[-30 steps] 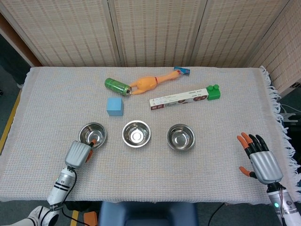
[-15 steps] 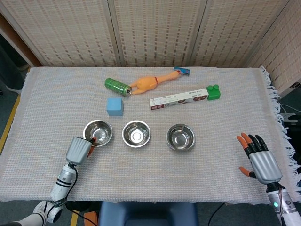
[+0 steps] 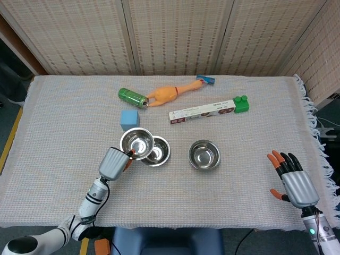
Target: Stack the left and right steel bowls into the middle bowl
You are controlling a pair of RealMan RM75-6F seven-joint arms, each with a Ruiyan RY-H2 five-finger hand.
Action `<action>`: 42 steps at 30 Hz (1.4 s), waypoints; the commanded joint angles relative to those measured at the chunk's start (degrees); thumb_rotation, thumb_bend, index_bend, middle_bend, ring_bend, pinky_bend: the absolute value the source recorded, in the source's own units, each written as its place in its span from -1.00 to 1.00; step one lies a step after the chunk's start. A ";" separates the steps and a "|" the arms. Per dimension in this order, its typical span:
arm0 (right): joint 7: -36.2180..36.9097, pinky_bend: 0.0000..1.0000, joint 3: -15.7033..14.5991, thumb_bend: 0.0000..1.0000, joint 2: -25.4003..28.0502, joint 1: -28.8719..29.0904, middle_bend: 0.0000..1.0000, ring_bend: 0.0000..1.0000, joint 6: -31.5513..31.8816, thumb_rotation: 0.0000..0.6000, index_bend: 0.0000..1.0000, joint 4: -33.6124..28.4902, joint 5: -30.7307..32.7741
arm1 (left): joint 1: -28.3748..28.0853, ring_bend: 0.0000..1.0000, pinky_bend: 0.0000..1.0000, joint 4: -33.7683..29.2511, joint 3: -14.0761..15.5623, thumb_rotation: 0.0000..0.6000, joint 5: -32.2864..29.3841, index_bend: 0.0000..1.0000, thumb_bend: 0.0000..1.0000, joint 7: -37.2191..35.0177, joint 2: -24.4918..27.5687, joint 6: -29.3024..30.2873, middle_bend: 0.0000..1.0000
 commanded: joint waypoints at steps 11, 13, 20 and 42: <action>0.77 -1.00 0.19 -0.85 0.75 -0.35 -1.00 -1.00 0.53 1.00 -1.00 -0.32 0.36 | -2.41 1.00 1.00 2.58 1.81 1.00 -0.86 -0.43 0.00 2.35 -4.49 -4.03 1.00; 0.68 -1.00 0.15 -0.85 0.71 -0.39 -1.00 -1.00 0.69 1.00 -1.00 -0.36 0.16 | -2.10 1.00 1.00 1.60 2.07 1.00 -0.91 -0.59 -0.03 2.45 -3.92 -3.75 1.00; 0.40 -1.00 -0.42 -0.85 -1.29 0.37 -1.00 -1.00 0.75 1.00 -1.00 0.37 -2.52 | 1.91 1.00 1.00 -10.56 4.42 1.00 -0.80 -0.88 -0.11 4.40 4.00 -0.79 0.95; -18.08 -1.00 6.10 -0.65 -29.14 16.01 -1.00 -1.00 -13.60 1.00 -0.18 17.02 -1.13 | 25.36 -0.77 -0.30 -26.09 9.10 1.00 -5.86 -0.99 -0.16 -8.50 27.71 17.23 -0.59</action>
